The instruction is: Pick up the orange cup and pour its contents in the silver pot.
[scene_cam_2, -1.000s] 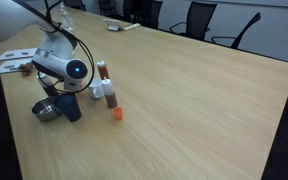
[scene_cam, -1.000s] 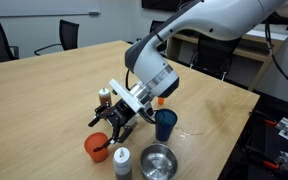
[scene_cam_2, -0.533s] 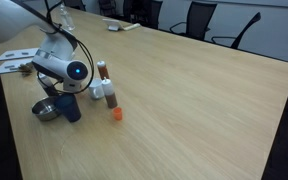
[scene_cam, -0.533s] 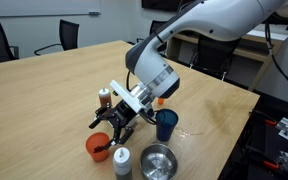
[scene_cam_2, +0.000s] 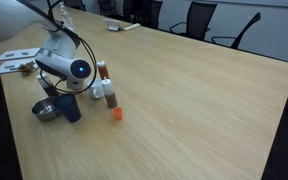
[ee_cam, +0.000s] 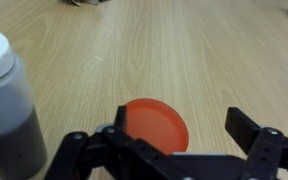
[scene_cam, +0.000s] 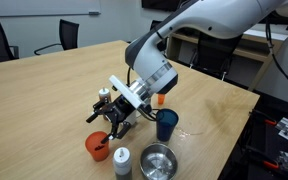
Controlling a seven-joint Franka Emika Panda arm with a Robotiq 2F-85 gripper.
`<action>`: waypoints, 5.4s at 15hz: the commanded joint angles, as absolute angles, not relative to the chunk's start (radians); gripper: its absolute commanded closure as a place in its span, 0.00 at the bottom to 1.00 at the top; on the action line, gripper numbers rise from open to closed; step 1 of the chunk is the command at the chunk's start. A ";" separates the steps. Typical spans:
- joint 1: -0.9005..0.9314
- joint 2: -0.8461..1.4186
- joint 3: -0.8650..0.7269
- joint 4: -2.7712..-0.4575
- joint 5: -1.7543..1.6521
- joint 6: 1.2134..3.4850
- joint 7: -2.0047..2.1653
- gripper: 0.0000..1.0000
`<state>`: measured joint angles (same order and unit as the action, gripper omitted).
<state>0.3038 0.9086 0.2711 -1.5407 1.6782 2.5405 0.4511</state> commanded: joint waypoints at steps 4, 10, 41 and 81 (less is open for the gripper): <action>0.288 0.902 0.286 -1.556 1.737 2.472 0.363 0.00; 0.315 0.900 0.251 -1.596 1.705 2.470 0.388 0.00; 0.322 1.124 0.239 -1.306 1.544 2.382 0.428 0.46; 0.313 0.394 0.112 -2.049 0.853 2.283 0.499 0.51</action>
